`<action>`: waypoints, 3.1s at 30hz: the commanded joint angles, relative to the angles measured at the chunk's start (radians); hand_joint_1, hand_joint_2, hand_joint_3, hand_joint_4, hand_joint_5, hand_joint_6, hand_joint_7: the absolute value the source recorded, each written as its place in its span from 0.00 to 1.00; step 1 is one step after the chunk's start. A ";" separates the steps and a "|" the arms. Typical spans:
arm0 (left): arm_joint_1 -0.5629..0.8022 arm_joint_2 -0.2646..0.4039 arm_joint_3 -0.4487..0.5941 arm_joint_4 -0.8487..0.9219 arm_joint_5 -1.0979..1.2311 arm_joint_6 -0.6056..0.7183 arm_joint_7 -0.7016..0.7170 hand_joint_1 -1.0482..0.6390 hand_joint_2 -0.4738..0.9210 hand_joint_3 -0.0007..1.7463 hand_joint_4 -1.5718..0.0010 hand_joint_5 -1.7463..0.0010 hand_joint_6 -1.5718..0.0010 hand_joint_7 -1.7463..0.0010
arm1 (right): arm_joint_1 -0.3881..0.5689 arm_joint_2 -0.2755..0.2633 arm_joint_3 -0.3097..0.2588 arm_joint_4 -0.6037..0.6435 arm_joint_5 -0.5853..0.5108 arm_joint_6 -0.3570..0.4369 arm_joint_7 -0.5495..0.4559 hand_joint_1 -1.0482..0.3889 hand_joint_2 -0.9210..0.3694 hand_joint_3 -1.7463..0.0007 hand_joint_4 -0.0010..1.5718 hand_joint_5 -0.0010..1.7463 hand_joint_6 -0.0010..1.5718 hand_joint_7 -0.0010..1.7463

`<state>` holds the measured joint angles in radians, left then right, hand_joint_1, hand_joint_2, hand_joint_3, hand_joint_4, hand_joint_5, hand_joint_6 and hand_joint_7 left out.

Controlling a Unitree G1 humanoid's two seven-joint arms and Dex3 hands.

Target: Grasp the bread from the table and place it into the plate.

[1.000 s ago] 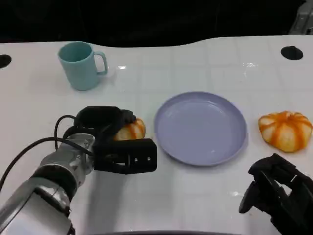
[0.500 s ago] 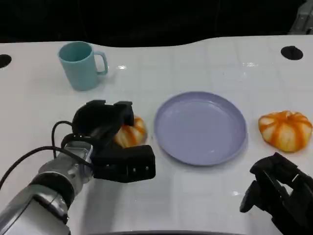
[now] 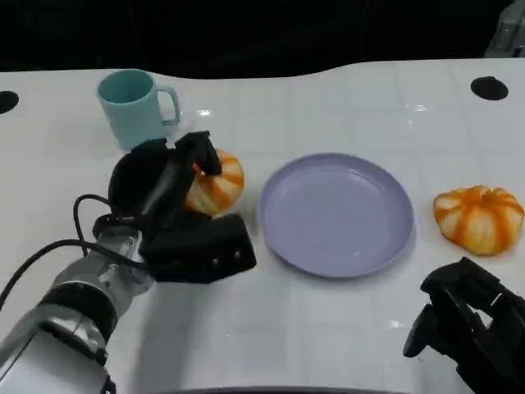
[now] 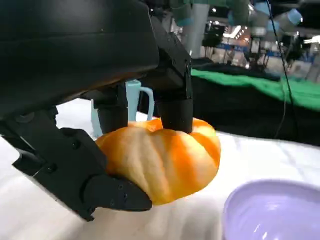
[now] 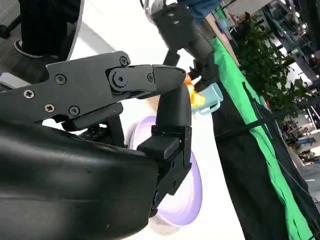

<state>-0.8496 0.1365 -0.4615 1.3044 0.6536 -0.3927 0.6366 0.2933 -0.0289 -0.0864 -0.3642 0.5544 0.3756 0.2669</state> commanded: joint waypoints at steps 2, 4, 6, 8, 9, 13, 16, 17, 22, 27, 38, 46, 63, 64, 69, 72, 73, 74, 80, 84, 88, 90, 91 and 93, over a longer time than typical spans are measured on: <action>-0.074 -0.001 0.044 -0.027 -0.046 -0.057 -0.049 0.55 0.69 0.64 0.43 0.00 0.56 0.00 | -0.005 -0.005 0.000 0.003 -0.010 -0.003 -0.009 0.37 0.00 0.87 0.37 0.98 0.31 0.82; -0.082 -0.003 0.046 -0.027 -0.049 -0.060 -0.057 0.55 0.69 0.65 0.42 0.00 0.55 0.00 | -0.005 -0.004 0.000 0.004 -0.009 -0.003 -0.010 0.37 0.00 0.87 0.37 0.98 0.31 0.82; -0.082 -0.003 0.046 -0.026 -0.051 -0.062 -0.058 0.55 0.69 0.65 0.42 0.00 0.55 0.00 | -0.005 -0.005 0.000 0.004 -0.009 -0.003 -0.010 0.37 0.00 0.87 0.37 0.98 0.31 0.82; -0.083 -0.003 0.046 -0.026 -0.051 -0.062 -0.059 0.54 0.69 0.65 0.42 0.00 0.55 0.00 | -0.005 -0.005 0.001 0.004 -0.009 -0.003 -0.011 0.37 0.00 0.87 0.37 0.98 0.32 0.82; -0.109 -0.011 0.040 -0.029 -0.051 -0.068 -0.108 0.54 0.69 0.65 0.42 0.00 0.55 0.00 | -0.006 -0.005 0.002 0.006 -0.011 -0.008 -0.009 0.37 0.00 0.87 0.37 0.98 0.32 0.82; -0.160 -0.042 0.031 -0.040 -0.052 -0.074 -0.224 0.55 0.61 0.73 0.42 0.00 0.53 0.00 | -0.007 -0.006 0.007 0.007 -0.019 -0.013 -0.008 0.37 0.00 0.86 0.37 0.98 0.32 0.82; -0.175 -0.063 0.024 -0.043 -0.043 -0.065 -0.254 0.55 0.60 0.73 0.42 0.00 0.53 0.00 | -0.006 -0.005 0.006 0.007 -0.016 -0.011 -0.005 0.37 0.00 0.85 0.37 0.99 0.32 0.83; -0.180 -0.072 0.021 -0.044 -0.041 -0.065 -0.257 0.54 0.63 0.68 0.41 0.00 0.55 0.01 | -0.005 -0.005 0.005 0.008 -0.013 -0.011 -0.003 0.38 0.00 0.85 0.37 0.99 0.32 0.83; -0.199 -0.108 0.010 -0.042 -0.036 -0.081 -0.269 0.54 0.62 0.69 0.39 0.00 0.53 0.00 | -0.004 -0.005 0.008 0.006 -0.018 -0.010 -0.006 0.38 0.00 0.86 0.37 0.99 0.32 0.83; -0.218 -0.141 -0.004 -0.034 -0.034 -0.064 -0.306 0.54 0.60 0.72 0.39 0.00 0.52 0.00 | -0.001 -0.001 0.014 0.008 -0.021 -0.020 0.001 0.38 0.00 0.85 0.37 0.99 0.31 0.83; -0.242 -0.203 -0.044 -0.014 -0.012 0.015 -0.365 0.54 0.68 0.62 0.42 0.00 0.55 0.00 | 0.008 0.018 0.020 0.000 -0.021 -0.020 -0.005 0.38 0.00 0.87 0.38 0.98 0.32 0.82; -0.250 -0.232 -0.083 0.001 0.028 0.075 -0.338 0.54 0.74 0.48 0.44 0.00 0.58 0.01 | 0.015 0.018 0.026 -0.010 -0.029 -0.019 -0.007 0.38 0.00 0.86 0.38 0.98 0.32 0.82; -0.247 -0.252 -0.103 0.007 0.045 0.110 -0.339 0.54 0.78 0.36 0.44 0.00 0.54 0.25 | 0.021 0.019 0.029 -0.016 -0.033 -0.022 -0.009 0.38 0.00 0.86 0.38 0.98 0.33 0.80; -0.247 -0.252 -0.103 0.007 0.045 0.110 -0.339 0.54 0.78 0.36 0.44 0.00 0.54 0.25 | 0.021 0.019 0.029 -0.016 -0.033 -0.022 -0.009 0.38 0.00 0.86 0.38 0.98 0.33 0.80; -0.247 -0.252 -0.103 0.007 0.045 0.110 -0.339 0.54 0.79 0.35 0.44 0.00 0.54 0.26 | 0.021 0.019 0.029 -0.016 -0.033 -0.022 -0.009 0.38 0.00 0.86 0.38 0.98 0.33 0.80; -0.247 -0.252 -0.103 0.007 0.045 0.110 -0.339 0.54 0.79 0.35 0.44 0.00 0.54 0.26 | 0.021 0.019 0.029 -0.016 -0.033 -0.022 -0.009 0.38 0.00 0.86 0.38 0.98 0.33 0.80; -0.247 -0.252 -0.103 0.007 0.045 0.110 -0.339 0.54 0.79 0.35 0.44 0.00 0.54 0.26 | 0.021 0.019 0.029 -0.016 -0.033 -0.022 -0.009 0.38 0.00 0.86 0.38 0.98 0.33 0.80; -0.247 -0.252 -0.103 0.007 0.045 0.110 -0.339 0.54 0.79 0.35 0.44 0.00 0.54 0.26 | 0.021 0.019 0.029 -0.016 -0.033 -0.022 -0.009 0.38 0.00 0.86 0.38 0.98 0.33 0.80; -0.264 -0.265 -0.138 0.036 0.061 0.204 -0.633 0.30 0.98 0.19 0.94 0.80 0.88 0.90 | 0.019 0.016 0.023 -0.013 -0.028 -0.019 -0.007 0.39 0.00 0.87 0.38 0.97 0.34 0.80; -0.266 -0.265 -0.146 0.027 0.061 0.226 -0.667 0.24 1.00 0.19 1.00 0.91 0.93 0.96 | 0.019 0.015 0.022 -0.012 -0.026 -0.020 -0.003 0.39 0.00 0.87 0.38 0.97 0.34 0.80; -0.268 -0.262 -0.150 0.022 0.063 0.230 -0.677 0.20 1.00 0.22 1.00 0.93 0.93 0.98 | 0.018 0.014 0.018 -0.009 -0.024 -0.019 -0.003 0.39 0.00 0.87 0.38 0.97 0.34 0.80; -0.268 -0.259 -0.151 0.021 0.063 0.228 -0.676 0.19 1.00 0.23 1.00 0.93 0.93 0.98 | 0.017 0.015 0.017 -0.009 -0.023 -0.017 -0.004 0.39 0.00 0.87 0.38 0.97 0.34 0.81; -0.268 -0.257 -0.146 0.020 0.058 0.225 -0.679 0.18 1.00 0.23 1.00 0.94 0.93 0.98 | 0.016 0.014 0.016 -0.009 -0.024 -0.016 -0.004 0.39 0.00 0.87 0.38 0.97 0.34 0.81; -0.269 -0.249 -0.138 0.017 0.049 0.219 -0.689 0.16 1.00 0.24 1.00 0.96 0.94 0.99 | 0.014 0.014 0.015 -0.007 -0.021 -0.016 -0.002 0.39 0.00 0.87 0.38 0.97 0.34 0.81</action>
<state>-1.0835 -0.1316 -0.6069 1.3352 0.7103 -0.1680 -0.0336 0.3089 -0.0034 -0.0623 -0.3686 0.5303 0.3683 0.2626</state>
